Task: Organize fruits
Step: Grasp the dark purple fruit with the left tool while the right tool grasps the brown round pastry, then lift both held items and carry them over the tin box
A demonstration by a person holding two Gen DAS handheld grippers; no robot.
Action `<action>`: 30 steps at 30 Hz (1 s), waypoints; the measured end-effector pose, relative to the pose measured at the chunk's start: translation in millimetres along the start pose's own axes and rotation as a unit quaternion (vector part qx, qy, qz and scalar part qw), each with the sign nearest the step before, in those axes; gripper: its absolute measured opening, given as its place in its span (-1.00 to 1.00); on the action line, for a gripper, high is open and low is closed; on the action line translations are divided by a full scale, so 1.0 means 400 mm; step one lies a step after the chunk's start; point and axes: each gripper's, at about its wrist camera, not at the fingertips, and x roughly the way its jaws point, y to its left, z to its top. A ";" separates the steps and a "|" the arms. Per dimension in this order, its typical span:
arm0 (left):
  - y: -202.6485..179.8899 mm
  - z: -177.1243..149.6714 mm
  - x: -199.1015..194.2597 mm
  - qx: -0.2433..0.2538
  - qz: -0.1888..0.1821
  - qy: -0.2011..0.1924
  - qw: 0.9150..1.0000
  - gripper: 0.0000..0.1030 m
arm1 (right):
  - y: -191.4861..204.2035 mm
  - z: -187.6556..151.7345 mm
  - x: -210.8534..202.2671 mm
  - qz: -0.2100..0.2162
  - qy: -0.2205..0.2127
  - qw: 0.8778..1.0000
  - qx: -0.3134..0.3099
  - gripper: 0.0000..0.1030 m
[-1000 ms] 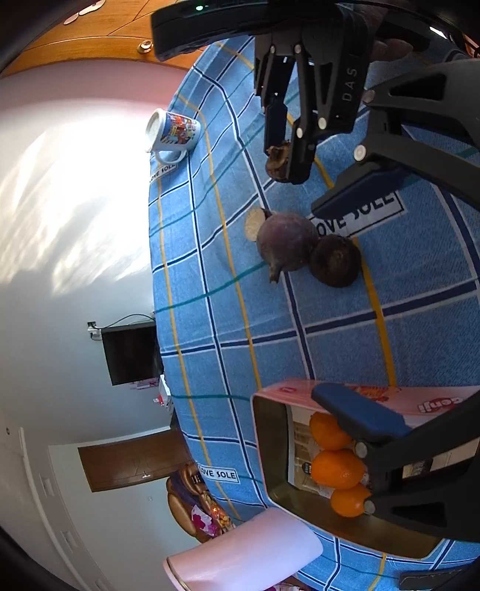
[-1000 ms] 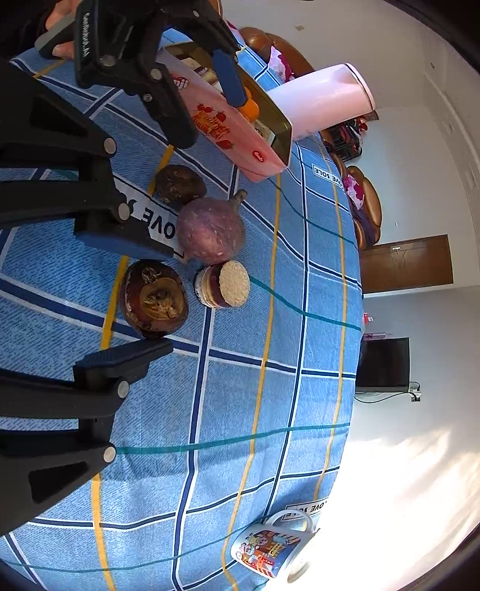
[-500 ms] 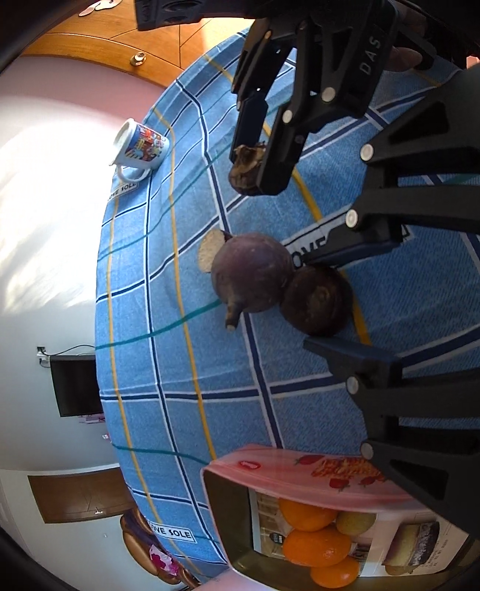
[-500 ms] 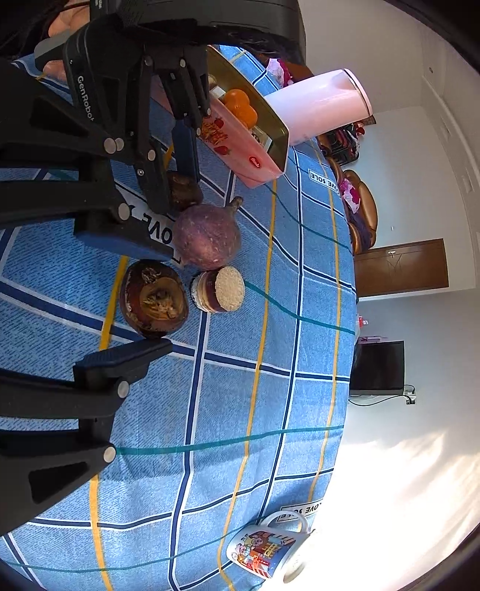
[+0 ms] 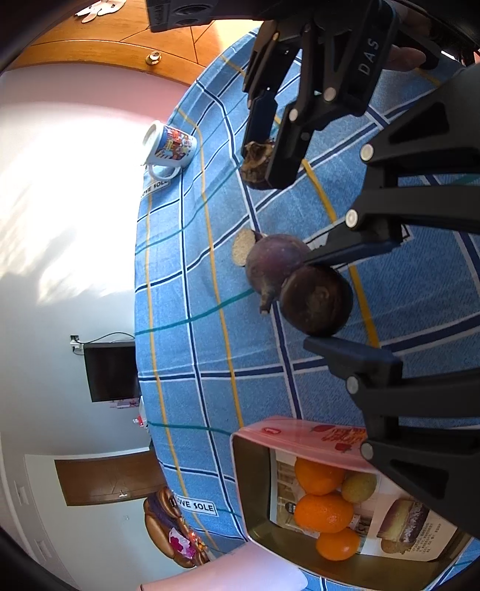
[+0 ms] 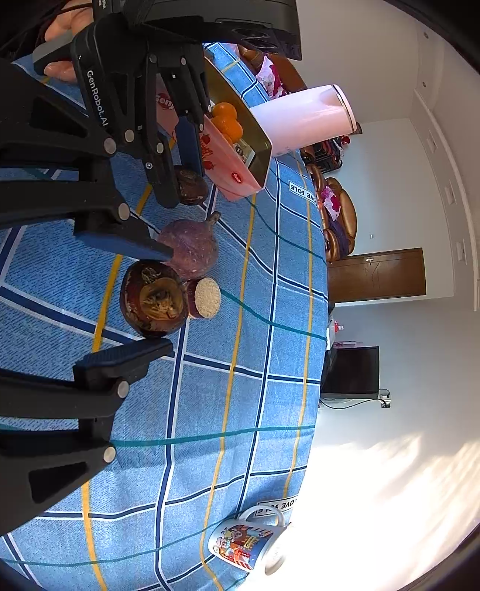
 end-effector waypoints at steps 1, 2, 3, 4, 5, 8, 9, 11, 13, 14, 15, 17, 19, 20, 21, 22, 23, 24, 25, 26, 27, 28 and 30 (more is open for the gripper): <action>0.000 -0.001 -0.004 0.000 0.002 -0.005 1.000 -0.22 | 0.002 0.000 -0.003 0.000 -0.004 1.000 -0.001 -0.12; 0.001 -0.001 -0.009 0.001 0.003 -0.010 1.000 -0.22 | 0.003 -0.001 -0.007 0.000 -0.008 1.000 -0.003 -0.12; 0.001 -0.001 -0.013 0.001 0.005 -0.014 1.000 -0.22 | 0.004 -0.001 -0.011 0.000 -0.012 1.000 -0.004 -0.13; 0.000 -0.001 -0.017 0.003 0.006 -0.017 1.000 -0.22 | 0.006 -0.001 -0.013 0.000 -0.015 1.000 -0.005 -0.13; -0.001 -0.002 -0.020 0.004 0.007 -0.020 1.000 -0.22 | 0.007 -0.001 -0.016 0.000 -0.018 1.000 -0.006 -0.12; -0.004 -0.001 -0.028 0.007 0.011 -0.029 1.000 -0.22 | 0.010 -0.001 -0.021 -0.001 -0.024 1.000 -0.009 -0.13; -0.005 -0.002 -0.031 0.007 0.012 -0.031 0.999 -0.22 | 0.011 -0.001 -0.023 -0.001 -0.026 1.000 -0.010 -0.13; -0.007 -0.002 -0.036 0.009 0.016 -0.037 0.999 -0.22 | 0.012 -0.002 -0.029 0.000 -0.031 0.999 -0.011 -0.13; -0.008 -0.003 -0.042 0.010 0.018 -0.042 0.999 -0.22 | 0.014 -0.002 -0.033 0.001 -0.035 0.999 -0.012 -0.12; -0.009 -0.004 -0.044 0.011 0.019 -0.045 0.999 -0.22 | 0.014 -0.002 -0.035 0.000 -0.037 0.999 -0.013 -0.13; -0.010 -0.005 -0.047 0.011 0.021 -0.048 0.999 -0.22 | 0.015 -0.003 -0.037 0.000 -0.040 0.999 -0.013 -0.13; -0.011 -0.006 -0.052 0.012 0.024 -0.054 0.998 -0.22 | 0.016 -0.004 -0.042 0.001 -0.045 0.999 -0.014 -0.13; -0.012 -0.007 -0.057 0.013 0.026 -0.060 0.998 -0.22 | 0.018 -0.006 -0.049 0.000 -0.050 0.999 -0.015 -0.13; -0.013 -0.008 -0.060 0.014 0.028 -0.063 0.998 -0.22 | 0.019 -0.006 -0.052 0.000 -0.053 0.998 -0.015 -0.13; -0.013 -0.008 -0.062 0.014 0.028 -0.065 0.997 -0.22 | 0.019 -0.007 -0.054 0.001 -0.056 0.998 -0.016 -0.13; -0.013 -0.008 -0.064 0.015 0.030 -0.067 0.997 -0.22 | 0.020 -0.007 -0.056 0.000 -0.058 0.998 -0.016 -0.13; -0.014 -0.009 -0.066 0.015 0.031 -0.069 0.997 -0.22 | 0.021 -0.008 -0.059 0.000 -0.060 0.998 -0.017 -0.13; -0.014 -0.010 -0.068 0.015 0.032 -0.071 0.997 -0.22 | 0.022 -0.008 -0.061 0.000 -0.062 0.998 -0.017 -0.13; -0.014 -0.011 -0.069 0.015 0.032 -0.072 0.997 -0.22 | 0.023 -0.009 -0.063 0.000 -0.064 0.998 -0.018 -0.13; -0.014 -0.011 -0.071 0.015 0.032 -0.074 0.997 -0.22 | 0.023 -0.009 -0.065 0.000 -0.065 0.998 -0.018 -0.13; -0.014 -0.011 -0.073 0.014 0.033 -0.076 0.996 -0.22 | 0.022 -0.009 -0.066 0.000 -0.067 0.998 -0.018 -0.13; -0.015 -0.012 -0.075 0.014 0.034 -0.079 0.996 -0.22 | 0.022 -0.010 -0.068 0.000 -0.069 0.997 -0.019 -0.13; -0.016 -0.013 -0.080 0.015 0.034 -0.084 0.996 -0.22 | 0.024 -0.010 -0.073 -0.001 -0.074 0.997 -0.020 -0.13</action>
